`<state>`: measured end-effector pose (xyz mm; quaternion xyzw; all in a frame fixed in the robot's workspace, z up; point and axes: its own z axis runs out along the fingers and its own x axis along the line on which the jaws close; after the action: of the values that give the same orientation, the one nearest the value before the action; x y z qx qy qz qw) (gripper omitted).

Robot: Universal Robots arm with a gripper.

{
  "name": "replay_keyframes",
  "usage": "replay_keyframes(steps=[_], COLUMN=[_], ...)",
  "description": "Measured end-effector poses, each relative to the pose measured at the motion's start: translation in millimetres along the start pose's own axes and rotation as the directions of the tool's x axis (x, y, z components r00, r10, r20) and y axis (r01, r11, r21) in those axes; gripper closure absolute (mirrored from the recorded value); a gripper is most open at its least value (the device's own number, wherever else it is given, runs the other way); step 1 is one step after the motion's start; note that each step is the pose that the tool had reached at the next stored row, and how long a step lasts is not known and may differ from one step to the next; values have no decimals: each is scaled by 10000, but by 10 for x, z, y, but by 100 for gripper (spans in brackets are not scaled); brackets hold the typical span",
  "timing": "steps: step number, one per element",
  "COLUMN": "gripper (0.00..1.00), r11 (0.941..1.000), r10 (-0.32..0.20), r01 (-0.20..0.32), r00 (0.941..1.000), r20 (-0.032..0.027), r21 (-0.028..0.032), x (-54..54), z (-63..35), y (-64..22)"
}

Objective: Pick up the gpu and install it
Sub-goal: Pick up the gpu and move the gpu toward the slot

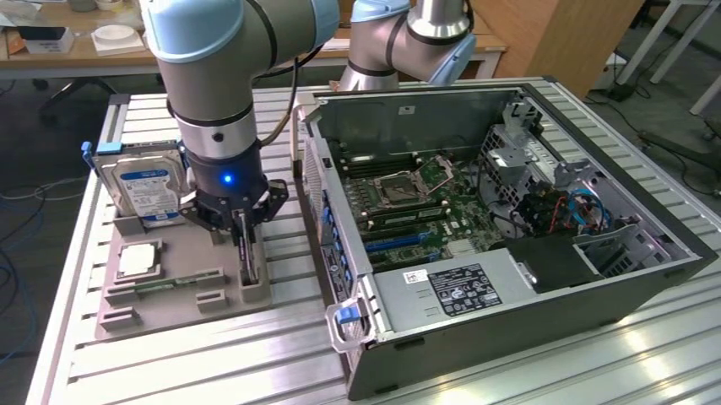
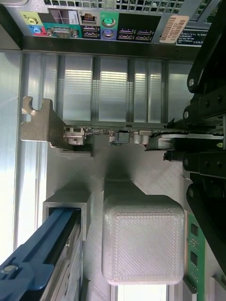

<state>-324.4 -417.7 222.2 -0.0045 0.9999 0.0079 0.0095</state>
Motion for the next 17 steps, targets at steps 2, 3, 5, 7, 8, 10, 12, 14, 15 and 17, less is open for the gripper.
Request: replay_keyframes(steps=[2, 3, 5, 7, 8, 10, 12, 14, 15, 17], gripper=[73, 73, 73, 73, 73, 73, 73, 73, 73, 73], r11=[10000, 10000, 10000, 10000, 10000, 10000, 10000, 10000, 10000, 10000], r10=[0, 0, 0, 0, 0, 0, 0, 0, 1, 0], r01=[0, 0, 0, 0, 0, 0, 0, 0, -1, 0], r00=[10000, 10000, 10000, 10000, 10000, 10000, 10000, 10000, 10000, 10000], r20=[0, 0, 0, 0, 0, 1, 1, 3, 4, 1], r21=[0, 0, 0, 0, 0, -1, -1, -11, -14, -13], x=[0, 0, 0, 0, 0, 0, 0, 0, 0, -1], z=[0, 0, 0, 0, 0, 0, 0, -3, -12, -30], y=[0, 0, 0, 0, 0, 0, 0, 1, 1, 1])
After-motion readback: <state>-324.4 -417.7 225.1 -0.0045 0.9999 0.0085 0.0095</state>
